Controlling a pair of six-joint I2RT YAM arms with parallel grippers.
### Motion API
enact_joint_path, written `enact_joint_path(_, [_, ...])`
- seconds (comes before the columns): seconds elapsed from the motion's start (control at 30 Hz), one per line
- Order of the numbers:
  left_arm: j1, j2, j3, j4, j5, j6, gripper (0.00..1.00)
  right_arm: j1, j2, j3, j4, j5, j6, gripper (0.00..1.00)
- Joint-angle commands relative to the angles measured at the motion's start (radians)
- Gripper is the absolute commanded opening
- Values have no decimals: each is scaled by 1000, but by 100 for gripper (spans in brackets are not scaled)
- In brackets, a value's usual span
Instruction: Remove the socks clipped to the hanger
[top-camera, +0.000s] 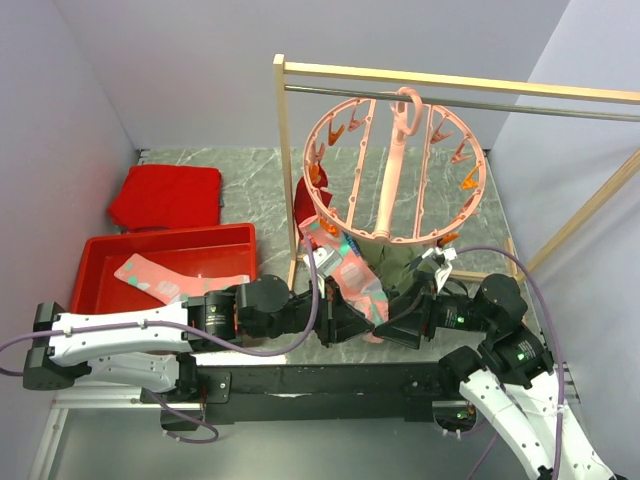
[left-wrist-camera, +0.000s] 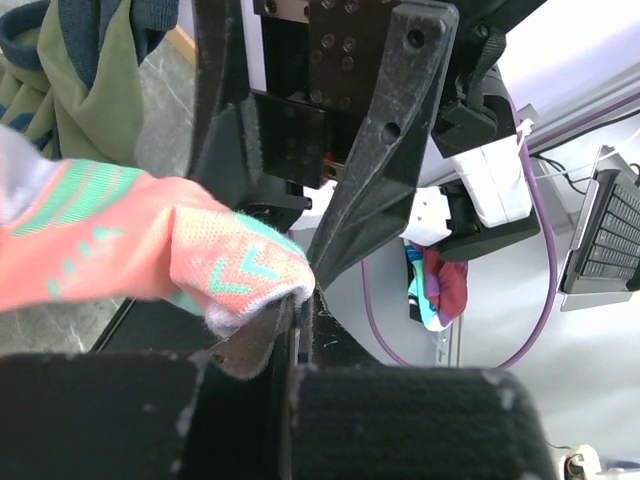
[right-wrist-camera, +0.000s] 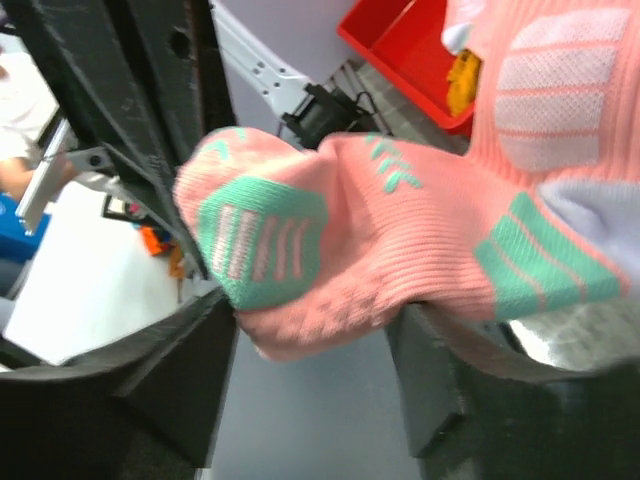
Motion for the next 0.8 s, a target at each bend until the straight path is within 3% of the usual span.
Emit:
enact_joint_path(0.0, [-8, 16, 22, 8, 26, 31, 1, 6, 16, 40, 92, -35, 16, 51])
enact_joint_path(0.07, [-8, 19, 30, 0, 24, 34, 1, 6, 22, 42, 89, -29, 13, 38])
enact_joint_path(0.1, [-8, 16, 28, 0, 24, 33, 1, 5, 22, 40, 87, -26, 10, 23])
enact_joint_path(0.17, [-8, 7, 21, -8, 2, 33, 1, 5, 20, 37, 67, -18, 6, 6])
enact_joint_path(0.2, [-8, -4, 22, -26, -14, 25, 7, 6, 17, 37, 55, -11, -8, 0])
enact_joint_path(0.27, [-8, -33, 24, -90, -76, 7, 27, 5, 4, 31, 21, -9, -17, 0])
enact_joint_path(0.3, [-8, -48, 15, -95, -90, -1, 51, 5, -3, 25, 10, -9, -25, 0])
enact_joint_path(0.37, [-7, -103, -25, -101, -120, -9, 72, 5, -23, 20, -17, -15, -30, 0])
enact_joint_path(0.4, [-7, -122, -34, -110, -167, -20, 78, 5, -27, 14, -25, -26, -31, 0])
enact_joint_path(0.63, [12, -231, 8, -305, -466, -20, 83, 5, -62, 23, -144, -82, -71, 0])
enact_joint_path(0.77, [104, -266, 51, -350, -543, -26, 90, 6, -87, 46, -235, -101, -111, 0])
